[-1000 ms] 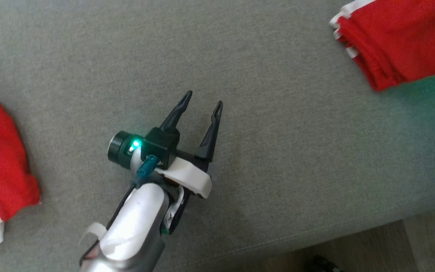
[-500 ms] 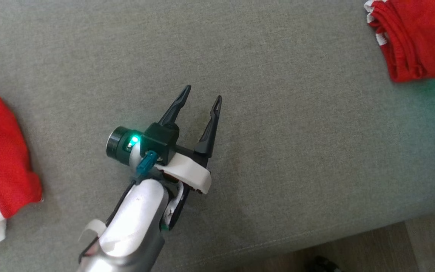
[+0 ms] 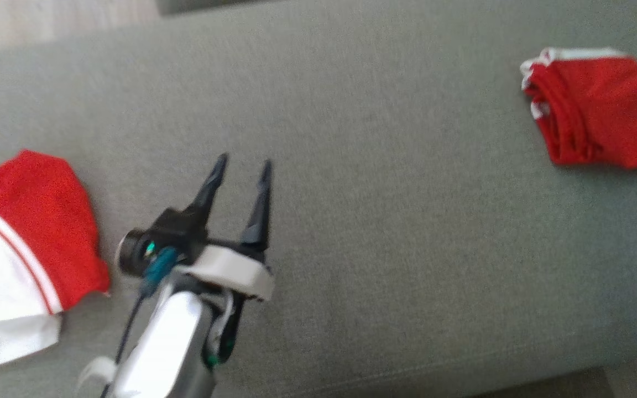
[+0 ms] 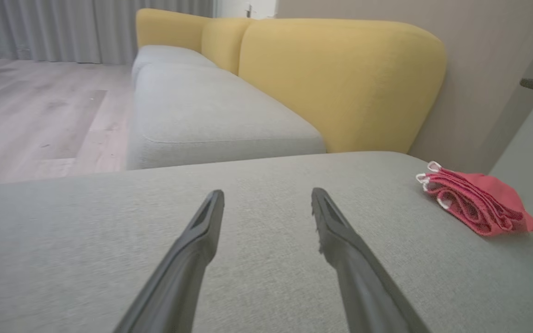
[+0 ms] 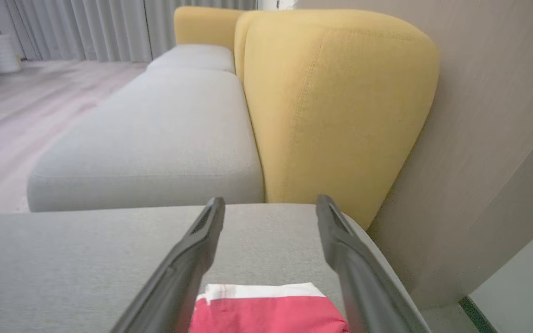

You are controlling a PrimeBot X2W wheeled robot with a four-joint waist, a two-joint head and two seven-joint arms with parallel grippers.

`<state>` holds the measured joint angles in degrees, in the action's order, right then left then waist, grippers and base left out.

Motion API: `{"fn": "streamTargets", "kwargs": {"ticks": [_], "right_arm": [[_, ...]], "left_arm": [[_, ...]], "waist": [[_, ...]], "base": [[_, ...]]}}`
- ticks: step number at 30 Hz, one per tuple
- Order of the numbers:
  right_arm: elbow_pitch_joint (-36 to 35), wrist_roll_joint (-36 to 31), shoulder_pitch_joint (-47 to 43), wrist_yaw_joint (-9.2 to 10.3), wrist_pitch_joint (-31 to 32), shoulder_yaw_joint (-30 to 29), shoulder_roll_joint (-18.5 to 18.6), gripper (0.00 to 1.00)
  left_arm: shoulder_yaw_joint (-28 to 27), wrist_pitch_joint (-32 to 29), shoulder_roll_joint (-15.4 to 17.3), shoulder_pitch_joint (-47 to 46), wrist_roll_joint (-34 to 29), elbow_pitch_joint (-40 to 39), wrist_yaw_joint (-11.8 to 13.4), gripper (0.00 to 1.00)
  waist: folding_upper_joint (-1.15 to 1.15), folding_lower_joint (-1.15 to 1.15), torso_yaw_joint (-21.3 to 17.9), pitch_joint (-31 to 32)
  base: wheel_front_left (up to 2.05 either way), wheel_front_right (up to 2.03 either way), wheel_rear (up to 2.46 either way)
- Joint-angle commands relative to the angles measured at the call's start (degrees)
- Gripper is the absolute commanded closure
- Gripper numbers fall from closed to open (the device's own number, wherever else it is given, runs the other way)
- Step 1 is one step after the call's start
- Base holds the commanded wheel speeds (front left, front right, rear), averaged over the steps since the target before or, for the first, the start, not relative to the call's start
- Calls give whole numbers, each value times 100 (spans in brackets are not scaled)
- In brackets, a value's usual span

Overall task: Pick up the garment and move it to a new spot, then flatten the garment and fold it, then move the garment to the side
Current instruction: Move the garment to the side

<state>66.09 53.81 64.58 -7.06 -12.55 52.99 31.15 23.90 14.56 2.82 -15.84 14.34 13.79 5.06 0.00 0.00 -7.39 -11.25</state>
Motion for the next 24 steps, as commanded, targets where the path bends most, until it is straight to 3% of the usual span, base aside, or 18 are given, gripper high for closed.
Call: {"fn": "streamTargets", "kwargs": {"ticks": [1,8,15,20,24], "right_arm": [[-123,60,-246,-43,-87,5,40,0],[-1044,3,-1044,-43,-234,-263,123,0],[-2506,-697,-2514,-43,-243,-1818,176,0],[-3599,-1712,-4071,-43,-243,-3331,-319,0],[-4351,-2546,-5074,-43,-244,-4134,-902,0]], "left_arm": [[-250,44,51,-45,14,-244,9,0],[-877,44,214,427,-22,-466,-88,0],[-1402,44,210,720,-150,-681,-94,0],[-1698,44,152,958,-312,-791,-136,0],[-1842,44,110,1085,-443,-747,-185,0]], "waist": [[0,0,186,584],[0,0,320,1181],[0,0,423,1274],[0,0,482,1269],[0,0,542,1262]], "base": [[0,0,0],[0,0,0],[0,0,0],[0,0,0],[0,0,0]]}}
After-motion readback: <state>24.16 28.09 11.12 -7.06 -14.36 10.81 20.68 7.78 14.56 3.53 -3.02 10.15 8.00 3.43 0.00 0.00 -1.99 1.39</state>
